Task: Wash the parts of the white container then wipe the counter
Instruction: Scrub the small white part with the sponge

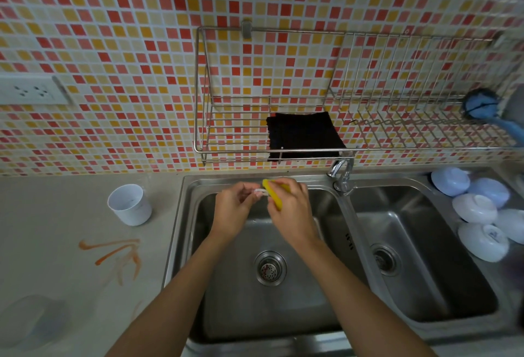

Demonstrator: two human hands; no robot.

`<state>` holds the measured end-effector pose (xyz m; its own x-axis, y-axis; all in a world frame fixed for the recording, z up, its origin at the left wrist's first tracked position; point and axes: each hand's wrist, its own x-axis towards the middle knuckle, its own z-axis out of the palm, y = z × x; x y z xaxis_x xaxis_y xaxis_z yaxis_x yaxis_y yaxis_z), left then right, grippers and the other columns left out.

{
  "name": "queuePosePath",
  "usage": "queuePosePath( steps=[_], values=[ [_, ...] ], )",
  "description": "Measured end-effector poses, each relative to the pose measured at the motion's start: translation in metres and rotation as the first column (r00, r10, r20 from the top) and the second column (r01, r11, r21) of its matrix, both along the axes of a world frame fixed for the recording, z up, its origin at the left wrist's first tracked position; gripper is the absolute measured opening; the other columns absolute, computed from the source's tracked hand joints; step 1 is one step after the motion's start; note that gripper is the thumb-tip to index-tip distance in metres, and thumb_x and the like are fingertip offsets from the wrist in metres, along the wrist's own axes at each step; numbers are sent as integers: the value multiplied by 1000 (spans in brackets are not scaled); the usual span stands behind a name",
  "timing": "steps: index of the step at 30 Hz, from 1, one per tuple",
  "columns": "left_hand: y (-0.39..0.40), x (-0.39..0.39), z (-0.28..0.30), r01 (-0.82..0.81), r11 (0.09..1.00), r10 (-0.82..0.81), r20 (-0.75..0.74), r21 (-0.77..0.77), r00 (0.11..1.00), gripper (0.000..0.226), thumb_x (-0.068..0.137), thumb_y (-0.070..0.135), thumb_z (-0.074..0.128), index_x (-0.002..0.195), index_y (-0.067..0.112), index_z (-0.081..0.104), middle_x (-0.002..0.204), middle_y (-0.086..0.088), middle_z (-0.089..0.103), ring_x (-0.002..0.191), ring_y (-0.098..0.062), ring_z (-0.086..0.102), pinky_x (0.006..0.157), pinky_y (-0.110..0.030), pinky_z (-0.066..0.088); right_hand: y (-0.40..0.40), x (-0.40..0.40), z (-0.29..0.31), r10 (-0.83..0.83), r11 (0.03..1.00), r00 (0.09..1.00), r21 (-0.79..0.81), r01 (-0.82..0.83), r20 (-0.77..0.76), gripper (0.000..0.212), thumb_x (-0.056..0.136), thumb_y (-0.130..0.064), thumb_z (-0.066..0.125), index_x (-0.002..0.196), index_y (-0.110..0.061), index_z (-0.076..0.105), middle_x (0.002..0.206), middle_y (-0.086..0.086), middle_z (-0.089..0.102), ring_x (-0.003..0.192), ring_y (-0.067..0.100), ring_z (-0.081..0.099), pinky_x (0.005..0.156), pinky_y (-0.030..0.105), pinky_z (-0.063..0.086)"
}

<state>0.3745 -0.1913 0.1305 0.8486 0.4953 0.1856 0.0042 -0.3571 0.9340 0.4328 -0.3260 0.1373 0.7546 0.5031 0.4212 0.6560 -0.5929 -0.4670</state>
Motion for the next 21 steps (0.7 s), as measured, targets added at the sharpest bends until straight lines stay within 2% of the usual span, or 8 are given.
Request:
queuePosePath(
  steps=[2,6,11,15,21],
  values=[
    [-1,1,0,-18,1000,18,-5,-26,1000,14,87,12,70,100,8,72,90,3,75,85,-5,70,83,-25,56,-1,0,-2,-30,999,1000,21,30,-7,43,80,-9,67,123,-16,65,117,2,59,105,22,47,91,33,48],
    [0,1,-3,-14,999,14,1,-39,1000,13,87,12,70,99,9,72,90,2,75,85,-8,71,84,-32,57,2,-13,-2,34,998,998,44,-36,52,42,79,-8,66,121,-15,66,114,2,59,105,18,46,92,25,43],
    [-2,0,-1,-36,994,36,-4,-101,999,15,86,12,70,101,9,72,89,1,75,84,-11,71,85,-34,58,-3,0,-6,-43,997,999,58,42,32,40,80,-7,65,119,-16,68,113,2,61,104,20,46,90,32,48],
    [0,1,-3,-34,991,35,10,-132,999,15,87,10,69,100,6,73,91,-1,76,86,-14,72,85,-38,58,0,-7,-3,83,995,991,38,-87,104,39,80,-7,63,117,-17,68,114,2,60,104,20,47,92,24,43],
    [3,1,-1,-74,979,76,0,-189,997,18,86,11,71,102,4,71,89,-3,75,84,-14,72,84,-38,59,-4,4,-8,13,996,996,87,-21,87,39,79,-5,65,117,-17,69,114,1,61,105,19,48,91,30,48]
  ],
)
